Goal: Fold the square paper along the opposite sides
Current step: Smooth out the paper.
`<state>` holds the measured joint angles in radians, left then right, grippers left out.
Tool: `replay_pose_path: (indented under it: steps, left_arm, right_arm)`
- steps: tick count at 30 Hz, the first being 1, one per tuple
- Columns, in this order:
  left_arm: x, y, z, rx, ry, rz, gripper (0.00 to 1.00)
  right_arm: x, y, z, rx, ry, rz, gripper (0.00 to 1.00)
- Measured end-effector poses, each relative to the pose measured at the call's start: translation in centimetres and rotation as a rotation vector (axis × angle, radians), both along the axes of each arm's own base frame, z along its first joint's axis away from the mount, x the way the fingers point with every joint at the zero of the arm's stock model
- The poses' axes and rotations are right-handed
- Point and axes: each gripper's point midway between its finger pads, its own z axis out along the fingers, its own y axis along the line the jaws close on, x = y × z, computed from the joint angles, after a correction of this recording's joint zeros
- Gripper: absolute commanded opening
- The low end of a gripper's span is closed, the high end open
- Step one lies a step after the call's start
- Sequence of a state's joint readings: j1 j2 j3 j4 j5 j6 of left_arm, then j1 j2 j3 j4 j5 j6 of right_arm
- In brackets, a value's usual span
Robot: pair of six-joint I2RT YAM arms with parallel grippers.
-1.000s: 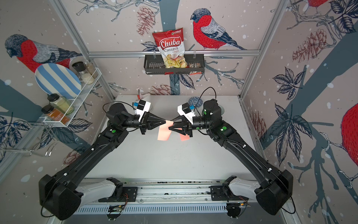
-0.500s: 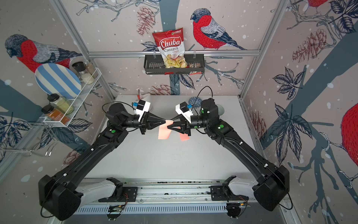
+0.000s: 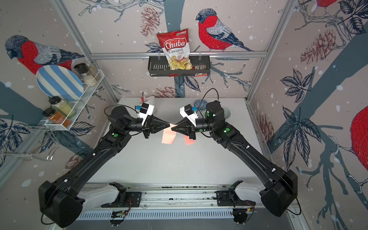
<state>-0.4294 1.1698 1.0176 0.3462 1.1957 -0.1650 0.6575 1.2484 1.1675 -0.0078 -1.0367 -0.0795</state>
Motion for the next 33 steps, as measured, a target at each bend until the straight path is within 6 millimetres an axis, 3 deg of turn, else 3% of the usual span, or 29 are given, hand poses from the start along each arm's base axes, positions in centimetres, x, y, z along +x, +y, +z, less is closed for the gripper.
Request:
replay_pose_path:
  steps: [7, 9, 10, 17, 22, 25, 28, 33]
  left_arm:
    - [-0.1, 0.1, 0.0, 0.002, -0.001, 0.004, 0.0]
    - [-0.2, 0.1, 0.0, 0.003, 0.001, 0.007, 0.0]
    - [-0.2, 0.1, 0.1, 0.003, 0.001, 0.008, 0.0]
    - [-0.1, 0.1, 0.2, 0.0, -0.002, 0.017, 0.0]
    - [-0.1, -0.1, 0.0, 0.003, 0.006, 0.011, 0.0]
    - [-0.1, -0.1, 0.0, 0.003, 0.006, 0.011, 0.0]
    - [-0.1, -0.1, 0.0, 0.003, 0.006, 0.011, 0.0]
    - [-0.1, -0.1, 0.0, 0.002, 0.002, 0.011, 0.0]
  right_arm:
    - [0.0, 0.0, 0.0, 0.003, -0.004, 0.0, 0.0]
    - [0.0, 0.1, 0.0, 0.001, -0.003, -0.003, 0.22]
    - [0.1, 0.1, -0.1, 0.001, -0.002, -0.007, 0.27]
    - [0.5, 0.6, -0.7, -0.004, 0.006, -0.004, 0.35]
    - [0.9, 1.1, -1.2, -0.014, 0.026, 0.001, 0.28]
    - [1.0, 1.2, -1.2, -0.016, 0.039, 0.001, 0.18]
    - [0.9, 1.2, -1.2, -0.015, 0.038, 0.002, 0.0]
    - [0.7, 1.0, -0.9, -0.012, 0.034, 0.002, 0.0]
